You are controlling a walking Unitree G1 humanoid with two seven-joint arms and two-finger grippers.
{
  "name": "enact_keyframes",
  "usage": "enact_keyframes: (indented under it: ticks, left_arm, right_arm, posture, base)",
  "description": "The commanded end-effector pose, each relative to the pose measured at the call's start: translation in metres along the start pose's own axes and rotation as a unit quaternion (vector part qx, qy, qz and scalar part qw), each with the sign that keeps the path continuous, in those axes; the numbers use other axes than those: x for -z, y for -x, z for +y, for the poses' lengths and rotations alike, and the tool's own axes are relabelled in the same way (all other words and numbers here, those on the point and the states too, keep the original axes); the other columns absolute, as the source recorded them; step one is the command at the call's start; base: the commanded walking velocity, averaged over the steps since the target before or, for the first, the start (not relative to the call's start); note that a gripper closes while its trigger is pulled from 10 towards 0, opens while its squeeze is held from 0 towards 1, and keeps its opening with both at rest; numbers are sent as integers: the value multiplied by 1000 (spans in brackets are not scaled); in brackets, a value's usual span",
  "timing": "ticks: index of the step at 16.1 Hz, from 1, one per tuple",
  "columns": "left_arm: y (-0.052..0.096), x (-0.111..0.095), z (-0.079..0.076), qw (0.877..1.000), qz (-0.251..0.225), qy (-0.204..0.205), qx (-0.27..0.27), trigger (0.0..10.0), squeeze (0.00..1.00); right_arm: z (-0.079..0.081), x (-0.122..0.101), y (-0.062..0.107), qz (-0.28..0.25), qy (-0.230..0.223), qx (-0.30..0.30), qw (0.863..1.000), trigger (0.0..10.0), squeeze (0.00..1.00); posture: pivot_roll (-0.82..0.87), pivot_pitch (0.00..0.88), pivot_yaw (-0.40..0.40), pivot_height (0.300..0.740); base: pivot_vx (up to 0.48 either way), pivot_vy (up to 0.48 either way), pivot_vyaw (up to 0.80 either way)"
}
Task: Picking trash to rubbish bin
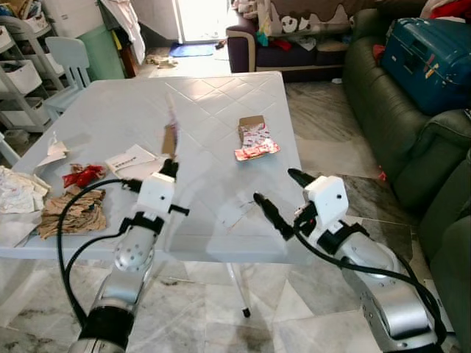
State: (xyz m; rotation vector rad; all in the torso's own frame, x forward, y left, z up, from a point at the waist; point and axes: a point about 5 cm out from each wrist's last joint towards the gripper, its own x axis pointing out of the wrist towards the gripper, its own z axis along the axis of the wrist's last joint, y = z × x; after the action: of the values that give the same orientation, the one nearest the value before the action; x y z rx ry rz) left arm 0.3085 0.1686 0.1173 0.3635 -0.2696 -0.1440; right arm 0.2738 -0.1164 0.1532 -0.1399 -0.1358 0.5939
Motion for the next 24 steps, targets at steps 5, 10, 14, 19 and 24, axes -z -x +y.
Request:
enact_keyframes:
  ticks: [5,10,14,19,24]
  left_arm:
    - [1,-9,-10,1000,1,4,-5,0,0]
    - [0,-15,-16,1000,4,8,5,0,0]
    - [-1,-17,-17,1000,7,7,4,0,0]
    - [-3,-16,-17,1000,16,12,-4,0,0]
    - [-3,-14,-17,1000,24,16,-7,0,0]
  right_arm:
    - [-21,-2,-8,-4,34,48,998,10000,0]
    - [-22,0,-9,-9,39,55,998,10000,0]
    - [-23,-1,-10,-14,37,60,997,10000,0]
    - [-24,-2,-11,-18,39,62,997,10000,0]
    - [-23,-1,-11,-16,37,61,997,10000,0]
  posture:
    - [-59,1,48,740]
    - [-61,1,53,740]
    - [-59,2,52,740]
    - [-61,4,50,740]
    - [-62,4,50,740]
  base:
    - [0,0,320]
    - [0,0,679]
    - [0,0,0]
    - [236,0,0]
    - [316,-344,0]
